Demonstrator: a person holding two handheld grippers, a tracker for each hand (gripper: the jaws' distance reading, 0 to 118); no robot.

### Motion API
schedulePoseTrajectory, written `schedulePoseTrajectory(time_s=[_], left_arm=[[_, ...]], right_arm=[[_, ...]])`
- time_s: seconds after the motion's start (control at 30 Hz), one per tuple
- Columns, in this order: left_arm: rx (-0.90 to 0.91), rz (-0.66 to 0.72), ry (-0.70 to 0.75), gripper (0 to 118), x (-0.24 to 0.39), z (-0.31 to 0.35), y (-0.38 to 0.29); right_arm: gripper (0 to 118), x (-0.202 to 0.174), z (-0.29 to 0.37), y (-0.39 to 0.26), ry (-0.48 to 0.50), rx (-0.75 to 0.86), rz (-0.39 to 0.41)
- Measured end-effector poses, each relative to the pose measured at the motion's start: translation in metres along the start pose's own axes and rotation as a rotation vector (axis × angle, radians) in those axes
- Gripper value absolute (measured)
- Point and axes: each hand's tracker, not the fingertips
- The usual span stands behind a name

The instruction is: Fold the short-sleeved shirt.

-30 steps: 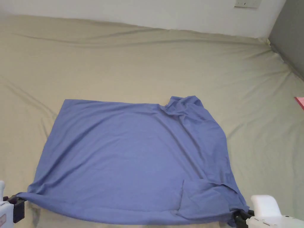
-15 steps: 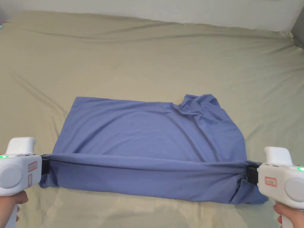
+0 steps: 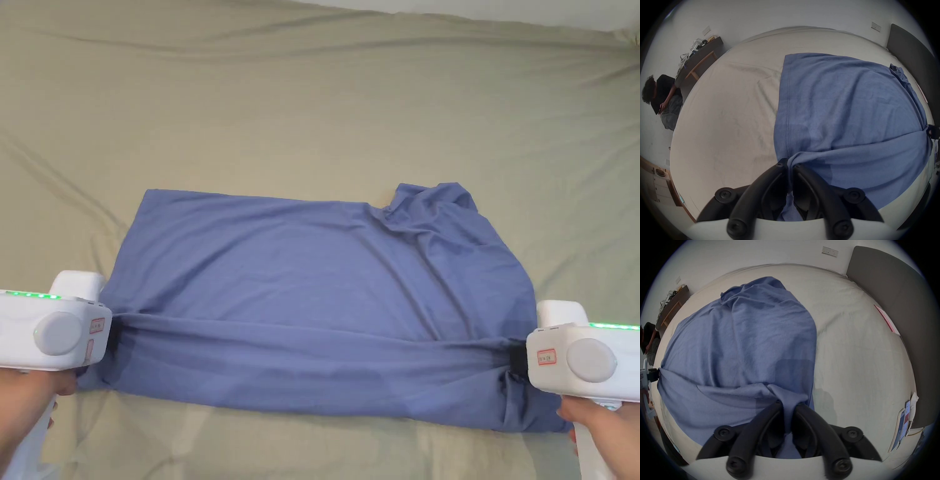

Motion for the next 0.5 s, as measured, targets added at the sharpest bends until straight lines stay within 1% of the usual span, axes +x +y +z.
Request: schedulePoseTrajectory(time_s=[0.03,0.07,0.1,0.13,0.17,0.2,0.27,0.3,0.4,0.43,0.5], left_arm=[[0.011,-0.008,-0.004,9,0.0,0.003,0.001],[0.03,-0.009,0.005,22,0.0,0.006,0.003],[0.047,-0.005,0.022,39,0.0,0.011,0.006],[0.066,0.005,0.033,68,-0.001,0.017,0.009],[0.107,0.021,0.027,104,-0.002,0.03,0.013],[0.175,0.042,0.011,118,-0.002,0.043,0.015],[0.357,0.07,-0.007,115,0.001,0.084,0.022],[0.399,0.075,-0.007,115,0.003,0.101,0.026],[0.606,0.085,-0.011,115,0.009,0.155,0.03],[0.667,0.08,-0.027,115,0.013,0.177,0.03],[0.783,0.088,-0.02,115,0.023,0.215,0.025]], right_arm=[[24,0.001,0.002,0.0,-0.008,0.023,-0.014],[58,0.002,0.004,0.003,-0.059,0.053,-0.022],[85,0.003,0.006,0.007,-0.118,0.071,-0.013],[100,0.005,0.013,0.011,-0.141,0.102,-0.021],[102,0.007,0.027,0.013,-0.146,0.165,-0.048],[102,0.009,0.044,0.016,-0.116,0.227,-0.082],[102,0.008,0.084,0.021,-0.053,0.351,-0.123],[102,0.004,0.106,0.023,-0.047,0.408,-0.119],[102,-0.017,0.174,0.025,-0.076,0.611,-0.026],[102,-0.031,0.201,0.025,-0.084,0.672,0.012],[102,-0.049,0.242,0.019,-0.088,0.785,0.059]])
